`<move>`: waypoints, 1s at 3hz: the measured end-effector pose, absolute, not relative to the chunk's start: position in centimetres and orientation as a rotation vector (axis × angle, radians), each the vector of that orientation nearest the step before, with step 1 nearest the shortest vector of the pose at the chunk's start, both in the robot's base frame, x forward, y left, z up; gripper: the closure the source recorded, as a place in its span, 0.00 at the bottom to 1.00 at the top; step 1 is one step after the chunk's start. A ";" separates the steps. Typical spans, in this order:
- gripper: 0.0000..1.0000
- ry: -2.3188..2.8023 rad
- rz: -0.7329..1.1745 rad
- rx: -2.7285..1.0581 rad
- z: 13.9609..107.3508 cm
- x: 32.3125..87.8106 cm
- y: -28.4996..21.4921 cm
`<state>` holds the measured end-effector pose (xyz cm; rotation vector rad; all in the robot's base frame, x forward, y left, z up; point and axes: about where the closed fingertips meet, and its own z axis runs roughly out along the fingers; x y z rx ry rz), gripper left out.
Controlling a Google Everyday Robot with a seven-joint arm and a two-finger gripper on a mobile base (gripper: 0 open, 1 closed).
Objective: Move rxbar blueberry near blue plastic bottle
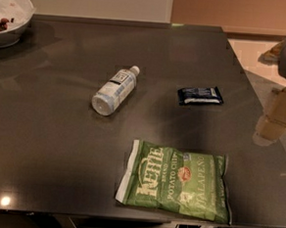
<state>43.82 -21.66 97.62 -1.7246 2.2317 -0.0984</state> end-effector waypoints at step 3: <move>0.00 2.185 0.009 -1.716 95.8 49.0 -21.8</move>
Offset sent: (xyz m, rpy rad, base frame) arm 0.0547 -0.0052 -0.0196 0.0830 0.0297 0.0389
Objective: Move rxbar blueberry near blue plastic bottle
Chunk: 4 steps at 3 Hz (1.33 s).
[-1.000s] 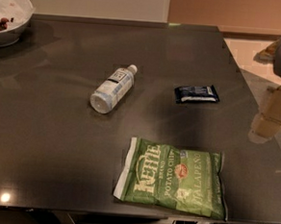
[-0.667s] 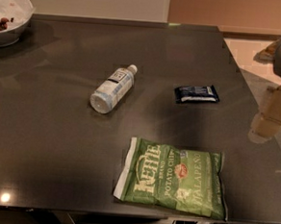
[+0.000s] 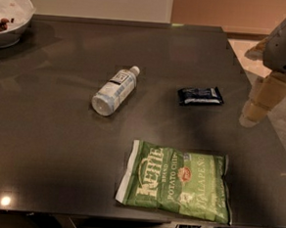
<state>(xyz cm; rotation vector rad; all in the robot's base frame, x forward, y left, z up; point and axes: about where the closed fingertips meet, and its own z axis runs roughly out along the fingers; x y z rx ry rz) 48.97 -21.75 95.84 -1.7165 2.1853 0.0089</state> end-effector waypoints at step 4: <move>0.00 2.134 0.290 -1.757 87.8 60.2 -20.3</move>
Offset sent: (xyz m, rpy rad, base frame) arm 0.1027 0.0126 -0.0604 0.1771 0.0810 0.0907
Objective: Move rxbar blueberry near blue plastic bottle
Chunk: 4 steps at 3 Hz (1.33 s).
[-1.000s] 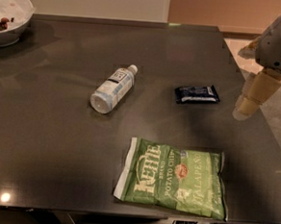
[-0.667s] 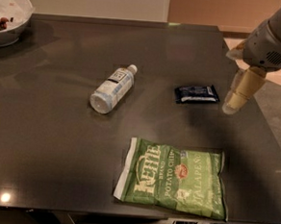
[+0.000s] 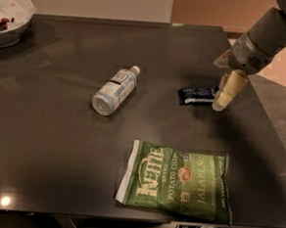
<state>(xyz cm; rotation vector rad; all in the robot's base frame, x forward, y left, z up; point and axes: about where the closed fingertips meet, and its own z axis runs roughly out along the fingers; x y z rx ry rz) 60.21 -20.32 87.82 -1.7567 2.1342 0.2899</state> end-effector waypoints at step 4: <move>0.42 2.150 0.347 -1.823 82.3 63.4 -18.9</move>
Offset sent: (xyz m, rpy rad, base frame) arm 0.0333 0.0064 -0.0536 -0.0056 0.0932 0.0337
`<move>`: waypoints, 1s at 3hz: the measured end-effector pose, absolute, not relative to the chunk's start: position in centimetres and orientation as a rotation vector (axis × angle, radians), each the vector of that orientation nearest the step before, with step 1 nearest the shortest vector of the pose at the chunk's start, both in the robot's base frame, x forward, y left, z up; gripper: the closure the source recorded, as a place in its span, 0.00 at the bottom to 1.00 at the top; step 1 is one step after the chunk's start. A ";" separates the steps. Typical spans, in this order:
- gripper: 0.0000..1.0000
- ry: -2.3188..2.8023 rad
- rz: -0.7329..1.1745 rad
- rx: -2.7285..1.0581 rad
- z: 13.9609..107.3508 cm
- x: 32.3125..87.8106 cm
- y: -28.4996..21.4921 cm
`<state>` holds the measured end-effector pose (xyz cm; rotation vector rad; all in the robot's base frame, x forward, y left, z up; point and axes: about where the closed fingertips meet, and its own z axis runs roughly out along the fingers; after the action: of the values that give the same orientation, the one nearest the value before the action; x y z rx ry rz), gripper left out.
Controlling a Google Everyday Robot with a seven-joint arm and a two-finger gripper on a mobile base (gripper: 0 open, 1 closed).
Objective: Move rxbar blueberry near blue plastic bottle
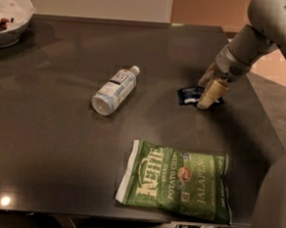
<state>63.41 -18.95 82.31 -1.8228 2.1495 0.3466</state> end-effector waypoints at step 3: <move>1.00 2.103 0.347 -1.855 84.3 62.7 -16.5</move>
Offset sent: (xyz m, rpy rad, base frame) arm -0.0170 0.0205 0.0328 0.0007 -0.0174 0.0309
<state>62.69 -16.55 84.30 -1.8551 2.1035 0.3473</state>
